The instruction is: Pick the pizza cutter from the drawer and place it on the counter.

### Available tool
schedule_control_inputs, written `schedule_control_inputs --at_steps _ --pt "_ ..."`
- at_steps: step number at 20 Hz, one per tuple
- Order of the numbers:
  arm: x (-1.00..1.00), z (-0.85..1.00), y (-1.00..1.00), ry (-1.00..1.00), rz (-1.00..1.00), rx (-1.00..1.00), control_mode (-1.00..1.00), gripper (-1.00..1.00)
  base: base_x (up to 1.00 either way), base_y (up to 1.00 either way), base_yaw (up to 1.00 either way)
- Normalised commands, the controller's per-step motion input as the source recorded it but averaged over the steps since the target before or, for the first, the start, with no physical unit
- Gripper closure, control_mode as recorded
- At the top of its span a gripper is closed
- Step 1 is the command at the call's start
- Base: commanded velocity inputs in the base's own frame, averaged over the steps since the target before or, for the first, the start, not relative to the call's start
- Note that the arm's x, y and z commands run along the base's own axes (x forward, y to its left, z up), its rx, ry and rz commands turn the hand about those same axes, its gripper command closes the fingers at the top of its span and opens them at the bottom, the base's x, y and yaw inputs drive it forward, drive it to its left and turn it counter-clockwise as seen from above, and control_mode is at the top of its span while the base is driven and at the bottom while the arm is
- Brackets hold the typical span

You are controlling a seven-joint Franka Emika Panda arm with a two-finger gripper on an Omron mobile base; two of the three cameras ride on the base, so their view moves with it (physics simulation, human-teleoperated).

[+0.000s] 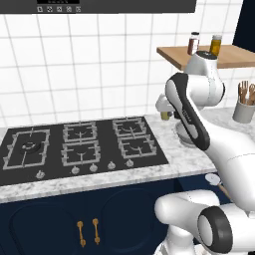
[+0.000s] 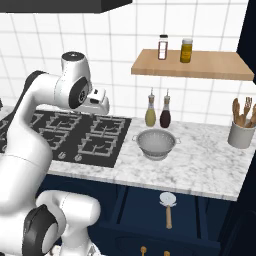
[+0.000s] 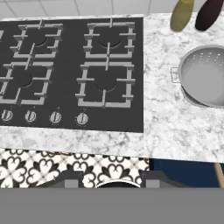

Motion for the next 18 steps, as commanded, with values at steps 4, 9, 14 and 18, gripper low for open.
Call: schedule_control_inputs --at_steps 4,9,14,18 --pt "-0.15 -0.07 -0.09 -0.01 -0.01 0.00 -1.00 -1.00 0.00 0.00 0.00" --pt "0.00 0.00 0.08 0.00 0.00 -0.01 -1.00 -1.00 0.00 0.00 0.00" --pt "-0.03 0.00 0.52 -0.02 0.00 -0.07 -1.00 -1.00 0.00 0.00 0.00" --pt "-0.21 0.00 0.32 -0.04 0.00 -0.04 -1.00 -1.00 0.00 0.00 0.00"
